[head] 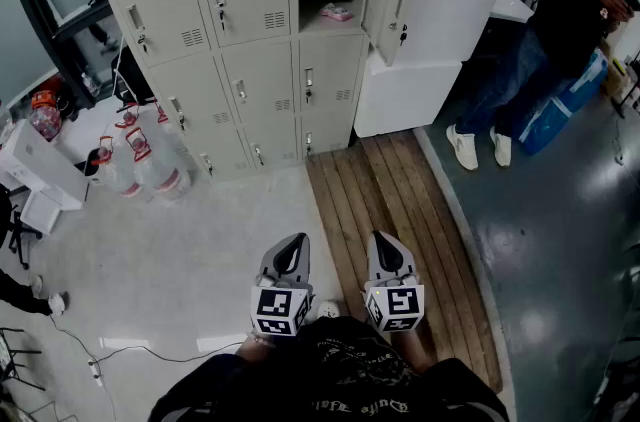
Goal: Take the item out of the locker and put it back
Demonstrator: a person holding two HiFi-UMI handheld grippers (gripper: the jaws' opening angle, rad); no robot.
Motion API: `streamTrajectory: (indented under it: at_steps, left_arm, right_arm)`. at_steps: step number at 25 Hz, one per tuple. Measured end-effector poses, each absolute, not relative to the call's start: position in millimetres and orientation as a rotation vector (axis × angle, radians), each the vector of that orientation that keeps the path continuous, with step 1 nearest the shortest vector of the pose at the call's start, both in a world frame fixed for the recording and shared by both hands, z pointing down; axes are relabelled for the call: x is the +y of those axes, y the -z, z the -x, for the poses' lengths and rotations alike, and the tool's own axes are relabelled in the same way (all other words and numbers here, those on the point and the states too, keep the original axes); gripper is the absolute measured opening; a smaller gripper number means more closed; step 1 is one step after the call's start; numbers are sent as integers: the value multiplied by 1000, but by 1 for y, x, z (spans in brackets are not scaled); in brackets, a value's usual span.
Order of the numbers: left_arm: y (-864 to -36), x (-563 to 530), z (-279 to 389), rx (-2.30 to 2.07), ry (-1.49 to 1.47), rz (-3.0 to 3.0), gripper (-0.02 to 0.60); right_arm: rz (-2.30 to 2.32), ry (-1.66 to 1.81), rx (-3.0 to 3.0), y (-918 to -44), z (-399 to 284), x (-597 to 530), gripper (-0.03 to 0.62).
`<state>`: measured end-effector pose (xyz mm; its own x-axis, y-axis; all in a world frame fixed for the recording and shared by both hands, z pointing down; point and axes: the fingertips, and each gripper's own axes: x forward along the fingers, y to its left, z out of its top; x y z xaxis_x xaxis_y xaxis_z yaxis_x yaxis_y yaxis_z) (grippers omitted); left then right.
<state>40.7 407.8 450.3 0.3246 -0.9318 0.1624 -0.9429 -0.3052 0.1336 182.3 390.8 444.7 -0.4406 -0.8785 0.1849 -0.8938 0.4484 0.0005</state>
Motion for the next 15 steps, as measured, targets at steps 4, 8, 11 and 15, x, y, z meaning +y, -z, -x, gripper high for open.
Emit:
streamTrajectory:
  at_steps: [4, 8, 11, 15]
  left_arm:
    - [-451, 401, -46, -1741, -82, -2378, 6]
    - [-455, 388, -50, -1766, -89, -2359, 6]
    - [-459, 380, -56, -1781, -90, -2341, 6]
    - [-465, 375, -63, -1793, -92, -2326, 6]
  right_arm:
    - [-1516, -120, -2535, -447, -187, 383, 3]
    - [-1538, -116, -2538, -447, -195, 367, 3]
    - [-1572, -130, -2547, -448, -206, 356, 3]
    - [-1554, -172, -2565, -457, -212, 348, 5]
